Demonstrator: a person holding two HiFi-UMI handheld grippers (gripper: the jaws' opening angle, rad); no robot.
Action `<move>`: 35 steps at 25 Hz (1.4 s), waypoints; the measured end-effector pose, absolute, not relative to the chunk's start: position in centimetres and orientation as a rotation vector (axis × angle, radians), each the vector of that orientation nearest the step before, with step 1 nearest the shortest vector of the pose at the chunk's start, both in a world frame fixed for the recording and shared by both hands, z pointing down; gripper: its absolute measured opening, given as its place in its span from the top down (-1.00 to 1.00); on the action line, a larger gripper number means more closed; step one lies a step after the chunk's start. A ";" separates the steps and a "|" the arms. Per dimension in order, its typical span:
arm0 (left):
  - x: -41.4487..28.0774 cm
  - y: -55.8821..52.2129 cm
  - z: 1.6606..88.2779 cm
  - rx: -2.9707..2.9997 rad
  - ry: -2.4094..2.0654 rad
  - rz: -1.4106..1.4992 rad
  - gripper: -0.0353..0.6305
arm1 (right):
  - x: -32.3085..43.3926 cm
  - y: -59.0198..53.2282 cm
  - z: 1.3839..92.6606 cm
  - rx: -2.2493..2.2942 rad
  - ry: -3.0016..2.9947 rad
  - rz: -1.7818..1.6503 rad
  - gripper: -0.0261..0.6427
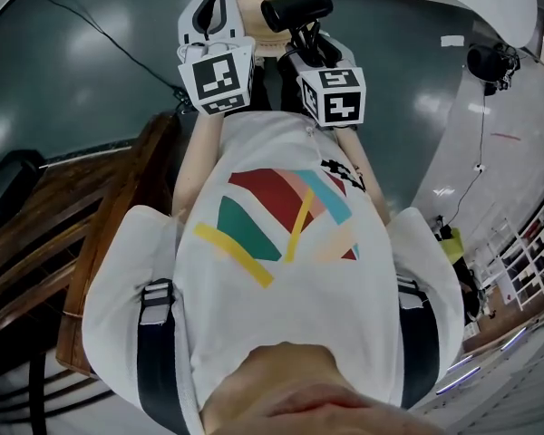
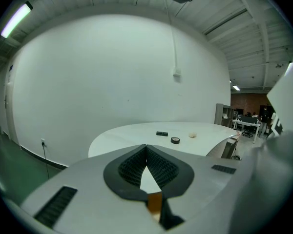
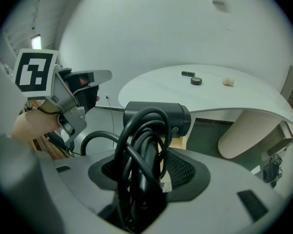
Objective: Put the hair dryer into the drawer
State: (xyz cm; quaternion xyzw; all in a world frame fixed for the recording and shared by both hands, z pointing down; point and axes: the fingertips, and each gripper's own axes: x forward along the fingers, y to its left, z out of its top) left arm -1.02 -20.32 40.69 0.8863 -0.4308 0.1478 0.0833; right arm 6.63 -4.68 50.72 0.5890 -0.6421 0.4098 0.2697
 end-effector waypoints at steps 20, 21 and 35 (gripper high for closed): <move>-1.1 -20.8 42.4 2.617 -1.268 0.498 0.84 | 6.9 -6.1 56.1 1.436 -1.585 1.309 0.21; -1.0 -20.8 42.4 2.617 -1.267 0.498 0.84 | 7.0 -6.2 56.3 1.432 -1.580 1.311 0.21; -1.3 -21.7 43.4 2.579 -1.282 0.522 0.85 | 6.5 -8.4 58.1 1.353 -1.553 1.342 0.21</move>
